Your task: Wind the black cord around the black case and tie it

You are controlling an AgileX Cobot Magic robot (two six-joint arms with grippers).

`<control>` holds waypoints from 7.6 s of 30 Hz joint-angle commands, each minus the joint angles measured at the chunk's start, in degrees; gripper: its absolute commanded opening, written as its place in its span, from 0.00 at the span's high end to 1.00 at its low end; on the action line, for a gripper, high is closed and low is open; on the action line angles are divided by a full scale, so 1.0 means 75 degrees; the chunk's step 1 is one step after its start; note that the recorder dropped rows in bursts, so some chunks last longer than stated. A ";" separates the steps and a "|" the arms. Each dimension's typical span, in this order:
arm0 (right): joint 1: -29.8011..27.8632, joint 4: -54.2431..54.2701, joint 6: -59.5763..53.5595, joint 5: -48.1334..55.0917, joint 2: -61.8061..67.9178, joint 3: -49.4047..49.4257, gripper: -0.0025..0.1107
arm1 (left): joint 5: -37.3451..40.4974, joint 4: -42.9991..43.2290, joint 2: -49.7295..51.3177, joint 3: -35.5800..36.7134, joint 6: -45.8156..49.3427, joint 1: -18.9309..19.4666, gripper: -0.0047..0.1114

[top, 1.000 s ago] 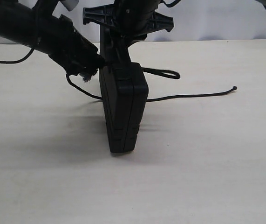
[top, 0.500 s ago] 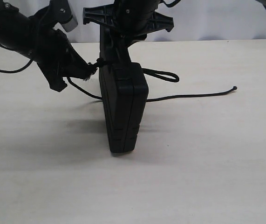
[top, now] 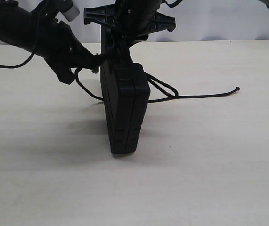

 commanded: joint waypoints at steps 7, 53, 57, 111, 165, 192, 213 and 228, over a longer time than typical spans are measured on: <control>0.0026 0.0053 0.0024 0.0222 0.0101 0.0002 0.94 | 0.0051 -0.0798 -0.0001 0.0007 0.0540 -0.0054 0.96; 0.0026 0.0053 0.0024 0.0222 0.0101 0.0002 0.94 | -0.0395 0.0486 -0.0065 0.0007 -0.0141 -0.0314 0.59; 0.0026 0.0053 0.0024 0.0222 0.0101 0.0002 0.94 | 0.0034 0.0608 -0.0895 0.0007 -0.2411 0.0549 0.78; 0.0026 0.0053 0.0024 0.0222 0.0101 0.0002 0.94 | -0.4539 0.0395 -1.0296 0.4533 -0.4128 0.1047 0.96; 0.0026 0.0053 0.0024 0.0222 0.0101 0.0002 0.94 | -0.4579 0.7621 -1.3121 0.9258 -1.1822 0.2074 0.96; 0.0026 0.0053 0.0024 0.0222 0.0101 0.0002 0.94 | -0.3781 0.7589 -1.3121 0.9258 -1.1713 0.1889 0.96; 0.0026 -0.0253 0.0021 -0.0041 0.0118 0.0002 0.94 | -0.3781 0.7589 -1.3121 0.9258 -1.1713 0.1889 0.96; 0.0758 -0.0823 0.1316 -0.0097 0.0684 0.0002 0.94 | -0.3752 0.7589 -1.3121 0.9258 -1.1713 0.1889 0.96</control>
